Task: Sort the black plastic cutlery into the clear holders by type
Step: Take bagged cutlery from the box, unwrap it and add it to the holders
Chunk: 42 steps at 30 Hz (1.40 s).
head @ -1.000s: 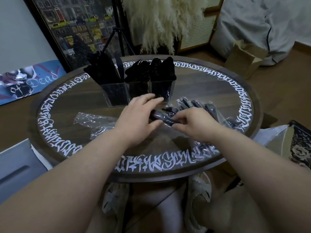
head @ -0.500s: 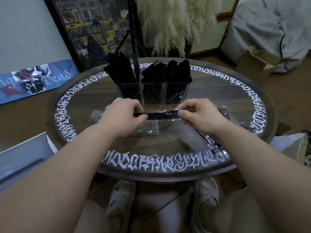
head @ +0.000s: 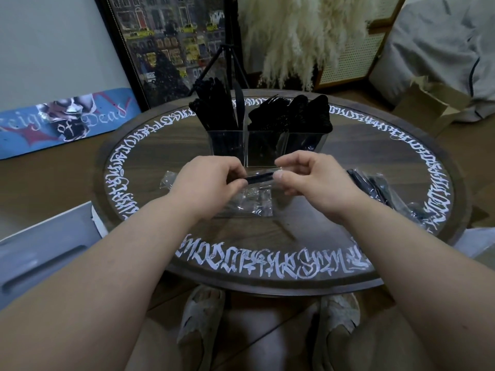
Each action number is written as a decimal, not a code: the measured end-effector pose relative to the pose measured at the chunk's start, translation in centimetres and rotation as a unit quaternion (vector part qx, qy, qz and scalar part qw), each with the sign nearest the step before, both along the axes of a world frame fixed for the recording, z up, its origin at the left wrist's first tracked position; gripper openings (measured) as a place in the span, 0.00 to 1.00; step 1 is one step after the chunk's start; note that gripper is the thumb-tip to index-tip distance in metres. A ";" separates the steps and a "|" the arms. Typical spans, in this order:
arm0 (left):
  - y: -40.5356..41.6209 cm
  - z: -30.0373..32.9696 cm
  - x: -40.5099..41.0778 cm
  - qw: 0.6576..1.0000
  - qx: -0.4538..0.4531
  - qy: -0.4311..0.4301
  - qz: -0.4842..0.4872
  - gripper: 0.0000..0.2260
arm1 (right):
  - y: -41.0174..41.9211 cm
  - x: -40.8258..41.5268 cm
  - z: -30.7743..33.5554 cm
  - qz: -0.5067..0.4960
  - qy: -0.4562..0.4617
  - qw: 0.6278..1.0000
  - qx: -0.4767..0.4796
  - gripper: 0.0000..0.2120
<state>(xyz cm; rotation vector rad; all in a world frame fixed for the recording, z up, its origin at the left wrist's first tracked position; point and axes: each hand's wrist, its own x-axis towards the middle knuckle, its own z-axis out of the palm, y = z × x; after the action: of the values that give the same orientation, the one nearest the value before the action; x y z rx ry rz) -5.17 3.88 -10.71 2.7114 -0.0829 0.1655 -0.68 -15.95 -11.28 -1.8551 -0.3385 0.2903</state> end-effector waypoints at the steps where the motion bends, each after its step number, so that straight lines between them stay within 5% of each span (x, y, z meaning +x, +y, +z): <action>1: 0.0 0.0 0.0 1.000 -0.002 0.002 0.000 0.03 | 0.1 0.1 -0.1 -0.003 -0.026 0.999 -0.028 0.06; 8: -0.2 0.4 -0.5 0.995 -0.065 0.067 -0.019 0.14 | 0.7 -0.3 0.1 0.000 -0.114 0.993 -0.019 0.09; 16: 0.0 0.2 -0.2 0.998 -0.035 0.060 0.006 0.09 | 0.4 -0.6 -0.5 0.025 -0.220 0.966 -0.133 0.15; 24: -0.7 0.3 0.0 0.996 -0.082 0.041 0.023 0.08 | 1.2 -0.5 -1.1 -0.040 -0.432 0.870 -0.234 0.14; 31: -1.1 0.2 -0.3 0.993 -0.109 0.053 -0.001 0.05 | 1.4 -0.3 -1.2 -0.055 -0.370 0.914 -0.159 0.09; 42: -2.0 -0.3 0.3 0.953 -0.289 0.094 0.006 0.08 | 1.8 0.4 -2.0 -0.063 -0.427 0.880 -0.199 0.07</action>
<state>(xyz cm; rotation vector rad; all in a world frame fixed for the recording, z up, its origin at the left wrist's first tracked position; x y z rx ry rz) -4.91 1.86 -10.99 2.1280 0.0362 -0.0608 -0.30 -14.15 -13.25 -2.3253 -0.7963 -0.6295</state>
